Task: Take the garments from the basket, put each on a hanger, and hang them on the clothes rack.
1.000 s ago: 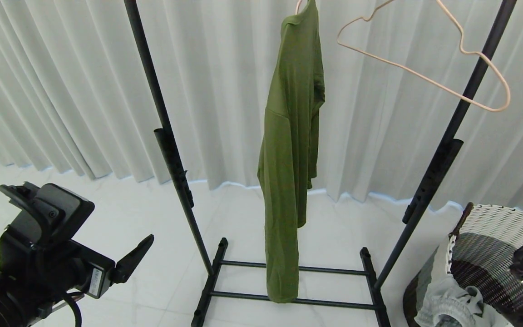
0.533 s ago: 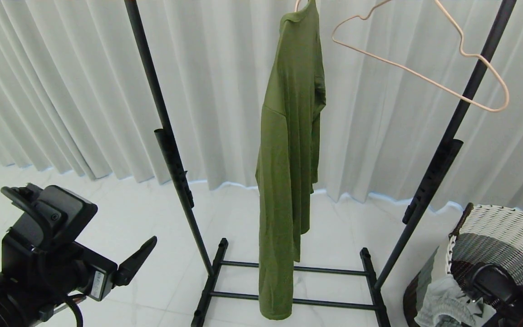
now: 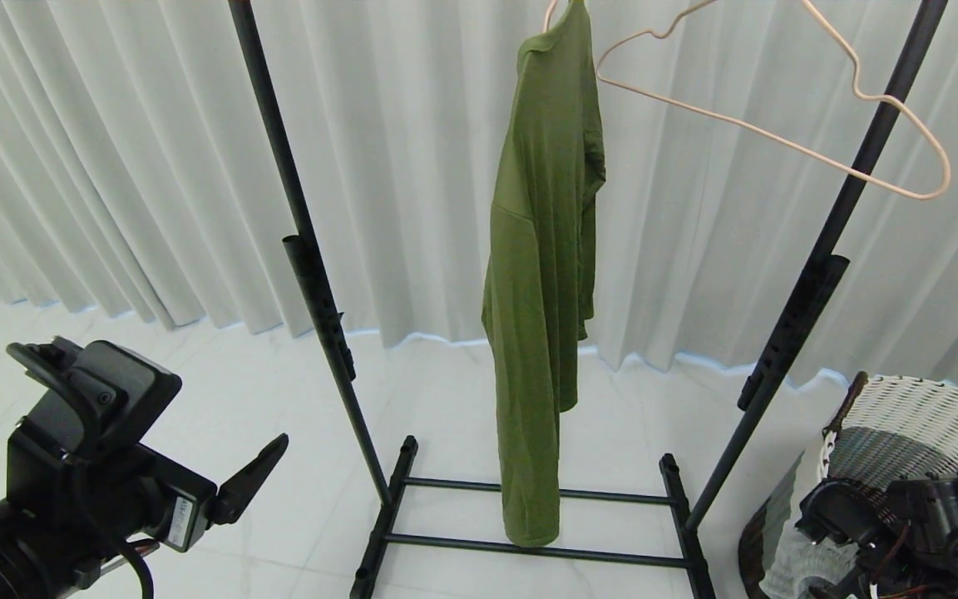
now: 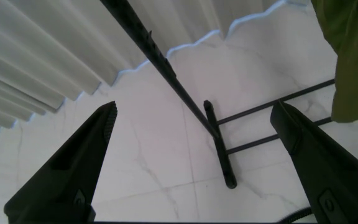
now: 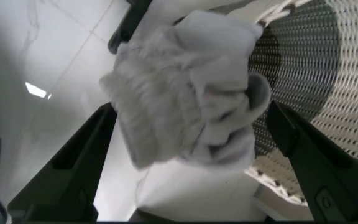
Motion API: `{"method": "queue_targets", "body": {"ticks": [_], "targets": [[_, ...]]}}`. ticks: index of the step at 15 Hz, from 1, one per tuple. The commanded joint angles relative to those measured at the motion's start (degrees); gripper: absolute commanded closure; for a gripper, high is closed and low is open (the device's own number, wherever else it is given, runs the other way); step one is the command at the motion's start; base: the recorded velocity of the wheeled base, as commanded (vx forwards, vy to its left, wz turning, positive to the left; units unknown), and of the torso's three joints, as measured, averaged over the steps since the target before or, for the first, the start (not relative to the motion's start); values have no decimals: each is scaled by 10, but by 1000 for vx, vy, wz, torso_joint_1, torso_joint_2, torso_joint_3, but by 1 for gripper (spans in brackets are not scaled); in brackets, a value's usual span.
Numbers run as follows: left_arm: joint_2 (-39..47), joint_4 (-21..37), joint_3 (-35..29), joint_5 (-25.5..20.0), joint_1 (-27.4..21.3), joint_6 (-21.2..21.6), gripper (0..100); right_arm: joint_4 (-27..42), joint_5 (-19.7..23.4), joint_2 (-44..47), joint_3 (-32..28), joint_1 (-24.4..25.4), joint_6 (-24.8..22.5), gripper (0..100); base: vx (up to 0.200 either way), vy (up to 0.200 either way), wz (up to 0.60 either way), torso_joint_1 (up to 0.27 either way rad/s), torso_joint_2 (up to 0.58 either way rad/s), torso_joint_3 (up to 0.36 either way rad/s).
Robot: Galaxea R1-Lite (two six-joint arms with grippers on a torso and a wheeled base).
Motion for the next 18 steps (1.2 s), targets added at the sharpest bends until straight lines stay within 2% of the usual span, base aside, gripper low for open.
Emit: {"method": "queue_targets", "body": {"ticks": [1, 2, 3, 6, 8, 10, 11, 12, 13, 14, 15, 16, 18], "targets": [[3, 0, 0, 0, -4, 0, 0, -5, 0, 21, 0, 0, 0, 0, 0, 0, 0, 0, 0, 0], [3, 0, 0, 0, -6, 0, 0, -6, 0, 21, 0, 0, 0, 100, 0, 0, 0, 0, 0, 0], [3, 0, 1, 0, -9, 0, 0, -13, -1, 20, 0, 0, 0, 100, 0, 0, 0, 0, 0, 0], [2, 0, 8, 0, -8, 0, 0, -36, -39, 9, 7, 5, 1, 100, 0, 0, 0, 0, 0, 0], [2, 0, 10, 0, -8, 0, 0, -46, -40, -30, 10, 15, -1, 100, 0, 0, 0, 0, 0, 0], [2, 0, 10, 0, -8, 0, 0, -38, -49, -69, -7, 16, -6, 100, 0, 0, 0, 0, 0, 0], [2, 0, 10, 0, -8, 1, 0, -9, -57, -99, -25, 14, -11, 100, 0, 0, 0, 0, 0, 0], [3, 0, 11, 1, -8, 1, 0, 49, -58, -136, -61, 14, -12, 100, 0, 0, 0, 0, 0, 0], [3, 0, 12, 2, -8, 3, 0, 126, -58, -176, -101, 14, -12, 100, -200, 0, 0, -2, 2, 7], [3, 0, 12, 2, -8, 7, 0, 234, -58, -224, -159, 17, -12, 100, -200, 0, 0, 2, 2, 2], [3, 0, 12, 2, -8, 7, 0, 299, -57, -249, -193, 20, -11, 100, -200, 0, 0, 22, -2, 2], [3, 0, 12, 2, -7, 7, 0, 432, -56, -299, -264, 27, -10, 100, -200, 0, 0, 2, 7, -2], [3, 0, 12, 2, -7, 7, 0, 536, -55, -342, -327, 39, -9, 100, -200, 0, 0, -2, 0, 5]]}}
